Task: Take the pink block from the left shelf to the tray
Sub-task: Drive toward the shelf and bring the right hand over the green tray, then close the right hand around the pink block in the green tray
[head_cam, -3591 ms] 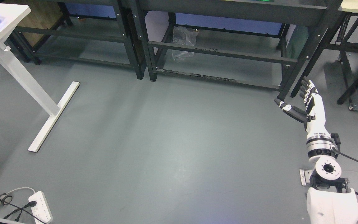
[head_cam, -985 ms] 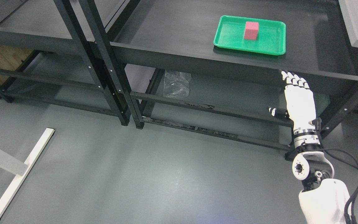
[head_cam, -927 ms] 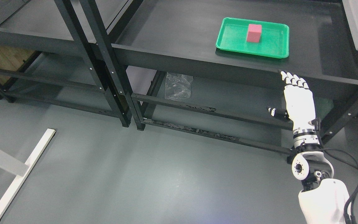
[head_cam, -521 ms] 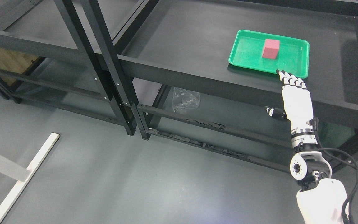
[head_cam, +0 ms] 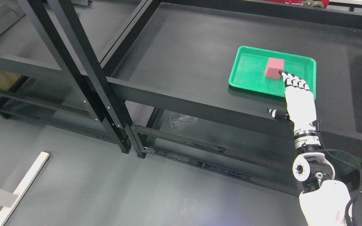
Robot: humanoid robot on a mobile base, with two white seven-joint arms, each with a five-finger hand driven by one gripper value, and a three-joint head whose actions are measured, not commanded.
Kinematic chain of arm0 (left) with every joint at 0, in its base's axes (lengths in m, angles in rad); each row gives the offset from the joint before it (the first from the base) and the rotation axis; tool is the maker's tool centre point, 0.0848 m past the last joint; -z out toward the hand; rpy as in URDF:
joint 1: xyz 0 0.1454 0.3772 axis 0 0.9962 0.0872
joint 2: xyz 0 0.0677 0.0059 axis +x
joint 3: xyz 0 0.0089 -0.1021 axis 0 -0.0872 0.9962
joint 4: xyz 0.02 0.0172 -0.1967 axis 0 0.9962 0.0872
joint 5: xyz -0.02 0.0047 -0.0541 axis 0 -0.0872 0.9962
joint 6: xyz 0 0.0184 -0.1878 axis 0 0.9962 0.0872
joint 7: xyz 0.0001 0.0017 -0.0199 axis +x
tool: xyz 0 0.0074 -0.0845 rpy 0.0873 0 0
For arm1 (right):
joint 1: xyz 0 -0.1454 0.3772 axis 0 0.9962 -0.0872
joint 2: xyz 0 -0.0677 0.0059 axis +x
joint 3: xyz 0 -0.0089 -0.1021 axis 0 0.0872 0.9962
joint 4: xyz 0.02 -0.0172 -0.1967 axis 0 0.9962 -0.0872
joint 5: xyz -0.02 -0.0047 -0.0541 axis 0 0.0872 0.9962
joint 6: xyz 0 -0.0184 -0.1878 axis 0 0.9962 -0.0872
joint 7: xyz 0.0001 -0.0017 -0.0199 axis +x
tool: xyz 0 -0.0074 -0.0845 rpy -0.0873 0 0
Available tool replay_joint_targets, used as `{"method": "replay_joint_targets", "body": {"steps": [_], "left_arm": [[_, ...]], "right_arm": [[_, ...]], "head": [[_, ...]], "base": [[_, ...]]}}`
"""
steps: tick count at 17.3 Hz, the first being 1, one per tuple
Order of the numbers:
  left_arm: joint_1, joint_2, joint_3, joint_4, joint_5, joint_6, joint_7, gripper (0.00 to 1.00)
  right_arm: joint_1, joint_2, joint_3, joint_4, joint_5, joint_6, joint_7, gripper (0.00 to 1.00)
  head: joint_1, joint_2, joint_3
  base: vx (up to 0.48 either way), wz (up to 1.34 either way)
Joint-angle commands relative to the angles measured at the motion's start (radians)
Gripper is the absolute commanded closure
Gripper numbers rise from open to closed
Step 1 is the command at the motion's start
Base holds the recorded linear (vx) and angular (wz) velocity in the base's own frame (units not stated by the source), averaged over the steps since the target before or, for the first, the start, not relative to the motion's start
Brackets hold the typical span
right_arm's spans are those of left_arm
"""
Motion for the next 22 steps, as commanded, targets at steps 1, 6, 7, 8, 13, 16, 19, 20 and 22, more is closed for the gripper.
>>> {"method": "replay_joint_targets", "body": {"steps": [1, 6, 7, 8, 13, 16, 19, 20, 22], "left_arm": [[-0.023, 0.017, 0.0, -0.017, -0.002, -0.001, 0.0, 0.0], [-0.023, 0.017, 0.0, -0.017, -0.002, -0.001, 0.0, 0.0], [-0.023, 0.017, 0.0, -0.017, -0.002, -0.001, 0.0, 0.0], [-0.023, 0.017, 0.0, -0.017, -0.002, -0.001, 0.0, 0.0], [-0.025, 0.017, 0.0, -0.017, -0.002, -0.001, 0.0, 0.0], [-0.023, 0.017, 0.0, -0.017, -0.002, -0.001, 0.0, 0.0], [-0.023, 0.017, 0.0, -0.017, -0.002, -0.001, 0.0, 0.0], [-0.023, 0.017, 0.0, -0.017, -0.002, -0.001, 0.0, 0.0], [-0.023, 0.017, 0.0, -0.017, -0.002, -0.001, 0.0, 0.0]], "right_arm": [[-0.022, 0.0, 0.001, 0.007, -0.007, 0.006, 0.011, 0.0], [-0.024, -0.003, 0.0, 0.061, -0.007, 0.007, 0.031, 0.0], [-0.024, -0.009, -0.003, 0.062, -0.007, 0.009, 0.037, 0.0], [-0.024, -0.014, -0.006, 0.065, -0.007, 0.009, 0.047, 0.0], [-0.031, -0.028, -0.002, 0.112, -0.007, 0.007, 0.103, 0.0], [-0.031, -0.029, 0.004, 0.118, -0.006, 0.007, 0.126, 0.0], [-0.035, -0.034, 0.006, 0.121, -0.006, 0.007, 0.144, 0.0], [-0.038, -0.034, 0.007, 0.128, -0.006, 0.007, 0.152, 0.0], [-0.051, -0.036, 0.012, 0.154, -0.006, 0.006, 0.166, 0.0]], "head": [[0.0, 0.0, 0.0], [0.0, 0.0, 0.0], [0.0, 0.0, 0.0], [0.0, 0.0, 0.0], [0.0, 0.0, 0.0], [0.0, 0.0, 0.0], [0.0, 0.0, 0.0], [0.0, 0.0, 0.0], [0.0, 0.0, 0.0]], "base": [[0.219, -0.07], [0.227, -0.07], [0.219, -0.05], [0.182, -0.02], [0.183, -0.02], [0.158, -0.01], [0.152, -0.03], [0.155, -0.03], [0.15, -0.01]]}}
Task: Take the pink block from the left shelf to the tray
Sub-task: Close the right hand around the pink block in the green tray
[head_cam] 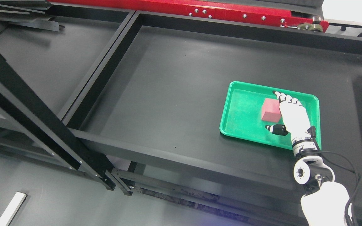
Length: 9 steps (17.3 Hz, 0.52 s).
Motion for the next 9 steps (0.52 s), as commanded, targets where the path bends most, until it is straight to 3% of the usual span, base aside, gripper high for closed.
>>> {"method": "replay_joint_targets", "body": {"steps": [1, 9], "left_arm": [[-0.023, 0.017, 0.0, -0.017, -0.002, -0.001, 0.0, 0.0], [-0.023, 0.017, 0.0, -0.017, -0.002, -0.001, 0.0, 0.0]], "right_arm": [[-0.054, -0.012, 0.011, 0.068, 0.001, -0.007, 0.026, 0.0], [-0.061, -0.014, 0.011, 0.111, 0.001, -0.005, 0.072, 0.0]], "head": [[0.0, 0.0, 0.0], [0.0, 0.0, 0.0]], "base": [[0.139, 0.0], [0.103, 0.0]]}}
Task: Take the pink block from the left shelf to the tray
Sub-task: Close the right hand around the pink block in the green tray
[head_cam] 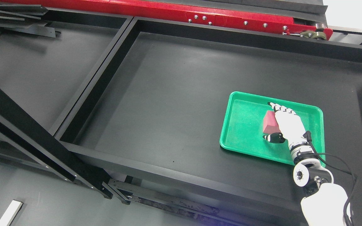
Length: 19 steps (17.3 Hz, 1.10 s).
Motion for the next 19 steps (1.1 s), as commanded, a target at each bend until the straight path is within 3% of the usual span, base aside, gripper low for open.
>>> {"method": "replay_joint_targets", "body": {"steps": [1, 8, 12, 19], "left_arm": [[-0.023, 0.017, 0.0, -0.017, -0.002, -0.001, 0.0, 0.0], [-0.023, 0.017, 0.0, -0.017, -0.002, -0.001, 0.0, 0.0], [-0.023, 0.017, 0.0, -0.017, -0.002, -0.001, 0.0, 0.0], [-0.023, 0.017, 0.0, -0.017, -0.002, -0.001, 0.0, 0.0]], "right_arm": [[-0.067, -0.005, 0.004, 0.063, 0.0, 0.001, 0.005, 0.0], [-0.088, -0.003, 0.003, 0.109, -0.001, 0.001, 0.003, 0.02], [-0.09, -0.005, -0.007, 0.115, -0.001, 0.013, 0.0, 0.29], [-0.084, -0.013, 0.013, 0.143, -0.009, 0.01, 0.034, 0.21]], "head": [[0.0, 0.0, 0.0], [0.0, 0.0, 0.0], [0.0, 0.0, 0.0], [0.0, 0.0, 0.0]], "base": [[0.057, 0.0], [0.033, 0.0], [0.002, 0.0], [0.0, 0.0]]}}
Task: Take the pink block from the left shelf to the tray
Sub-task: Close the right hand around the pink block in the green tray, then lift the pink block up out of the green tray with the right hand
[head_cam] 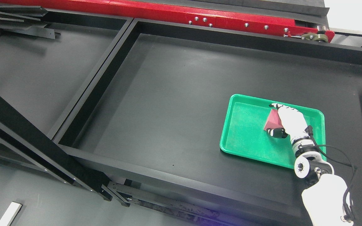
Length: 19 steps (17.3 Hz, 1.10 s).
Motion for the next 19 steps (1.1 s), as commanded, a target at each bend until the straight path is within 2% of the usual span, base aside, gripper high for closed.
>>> {"method": "replay_joint_targets", "body": {"steps": [1, 6, 11, 14, 16, 17, 19], "left_arm": [[-0.023, 0.017, 0.0, -0.018, -0.002, -0.001, 0.0, 0.0], [-0.023, 0.017, 0.0, -0.018, -0.002, -0.001, 0.0, 0.0], [-0.025, 0.017, 0.0, -0.018, -0.002, -0.001, 0.0, 0.0], [-0.023, 0.017, 0.0, -0.018, -0.002, -0.001, 0.0, 0.0], [-0.023, 0.017, 0.0, -0.018, -0.002, -0.001, 0.0, 0.0], [-0.023, 0.017, 0.0, -0.018, -0.002, -0.001, 0.0, 0.0], [-0.023, 0.017, 0.0, -0.018, -0.002, -0.001, 0.0, 0.0]], "right_arm": [[-0.012, -0.005, 0.011, 0.049, -0.004, -0.002, 0.033, 0.19], [-0.016, -0.004, 0.011, 0.069, -0.004, -0.005, 0.032, 0.2], [-0.025, -0.004, 0.002, 0.095, -0.004, -0.004, 0.03, 0.4], [-0.025, -0.005, 0.001, 0.095, -0.004, -0.007, 0.03, 0.64], [-0.025, -0.005, -0.001, 0.093, -0.009, -0.023, 0.024, 0.93], [-0.025, -0.005, -0.003, 0.093, -0.018, -0.034, 0.017, 0.97], [-0.03, -0.01, -0.016, 0.089, -0.027, -0.037, -0.029, 0.98]], "head": [[0.0, 0.0, 0.0], [0.0, 0.0, 0.0], [0.0, 0.0, 0.0], [0.0, 0.0, 0.0], [0.0, 0.0, 0.0], [0.0, 0.0, 0.0], [0.0, 0.0, 0.0]], "base": [[0.0, 0.0], [0.0, 0.0], [0.0, 0.0], [0.0, 0.0], [0.0, 0.0], [0.0, 0.0], [0.0, 0.0]]}}
